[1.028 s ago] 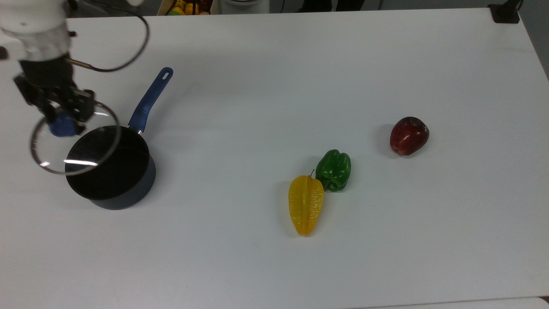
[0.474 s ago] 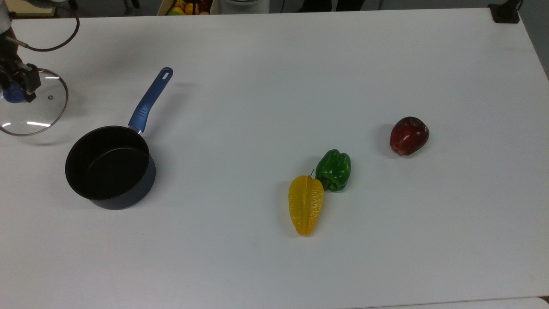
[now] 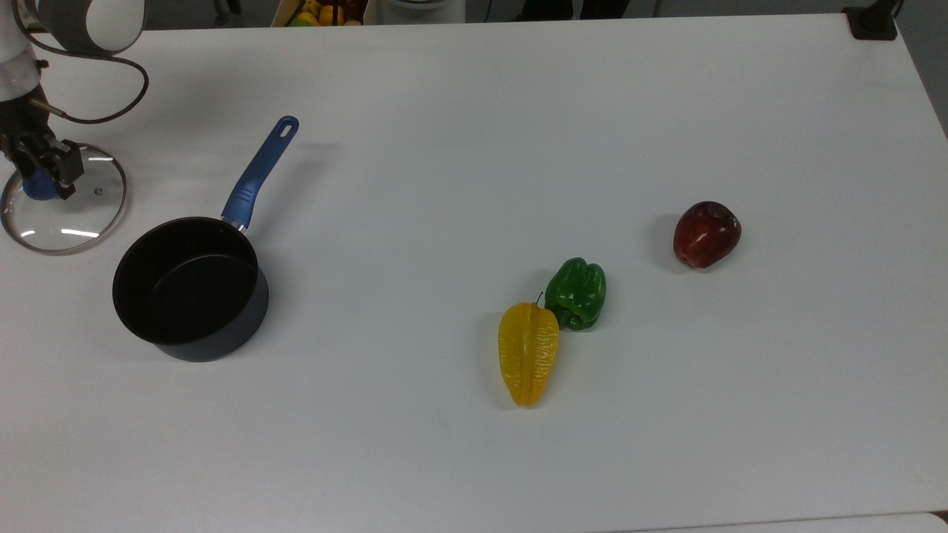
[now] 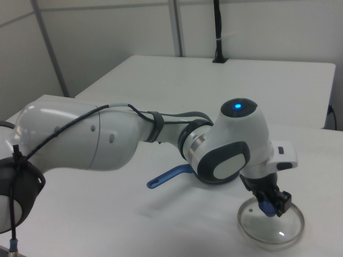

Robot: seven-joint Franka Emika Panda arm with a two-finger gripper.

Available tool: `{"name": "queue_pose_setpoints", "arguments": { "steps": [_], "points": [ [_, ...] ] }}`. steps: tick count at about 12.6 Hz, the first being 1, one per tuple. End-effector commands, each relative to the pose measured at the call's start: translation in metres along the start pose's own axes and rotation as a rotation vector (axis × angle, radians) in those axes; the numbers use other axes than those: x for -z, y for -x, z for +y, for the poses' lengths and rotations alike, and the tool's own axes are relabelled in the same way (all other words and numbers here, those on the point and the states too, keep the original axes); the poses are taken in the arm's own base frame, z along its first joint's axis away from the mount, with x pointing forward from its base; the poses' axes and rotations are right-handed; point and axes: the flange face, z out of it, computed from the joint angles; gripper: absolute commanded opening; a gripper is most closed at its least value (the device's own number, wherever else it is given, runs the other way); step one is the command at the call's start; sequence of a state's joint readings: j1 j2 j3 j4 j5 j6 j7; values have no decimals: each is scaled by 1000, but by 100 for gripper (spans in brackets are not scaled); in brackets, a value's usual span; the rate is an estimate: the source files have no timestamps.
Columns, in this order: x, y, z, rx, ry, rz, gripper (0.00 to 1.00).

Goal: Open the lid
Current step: 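Lower the glass lid onto the table and open the gripper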

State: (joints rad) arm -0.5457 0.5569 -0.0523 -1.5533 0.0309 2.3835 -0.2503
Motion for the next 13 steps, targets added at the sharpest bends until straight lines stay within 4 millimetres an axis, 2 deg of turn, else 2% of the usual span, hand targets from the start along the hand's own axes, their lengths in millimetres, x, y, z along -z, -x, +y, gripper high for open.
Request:
{"name": "queue_pose_setpoints", "arguments": {
  "steps": [1,2,3,4,6,7,10,11,12,13],
  "points": [
    [-2,-1,-1,9,-9,40,47],
    [-2,-1,-1,9,-9,40,51],
    [-2,-1,-2,11,-9,40,63],
    [-3,-1,-3,11,-10,39,71],
    [-3,-1,-5,15,-10,39,79],
    [-2,-2,-7,16,-10,39,100],
    [9,-7,-11,14,-10,53,100],
    [33,-13,-14,16,-9,82,100],
    [62,-20,-30,41,-16,101,100],
    [80,-24,-55,80,-24,101,100]
  ]
}}
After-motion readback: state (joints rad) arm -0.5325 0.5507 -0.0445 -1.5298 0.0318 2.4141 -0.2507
